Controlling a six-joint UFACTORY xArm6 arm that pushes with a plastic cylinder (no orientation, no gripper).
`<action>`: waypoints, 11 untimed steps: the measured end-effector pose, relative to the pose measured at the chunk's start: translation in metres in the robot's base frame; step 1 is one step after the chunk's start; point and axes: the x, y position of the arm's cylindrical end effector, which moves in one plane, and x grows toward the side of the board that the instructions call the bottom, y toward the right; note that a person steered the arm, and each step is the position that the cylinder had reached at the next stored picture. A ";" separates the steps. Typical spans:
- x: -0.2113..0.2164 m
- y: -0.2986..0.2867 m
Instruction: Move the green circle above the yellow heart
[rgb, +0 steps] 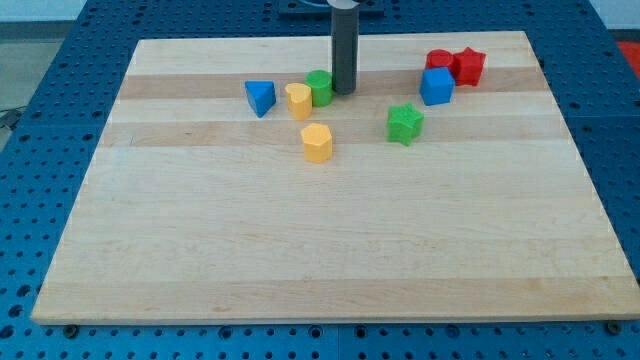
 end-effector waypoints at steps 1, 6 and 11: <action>0.000 -0.012; -0.032 -0.049; -0.037 -0.004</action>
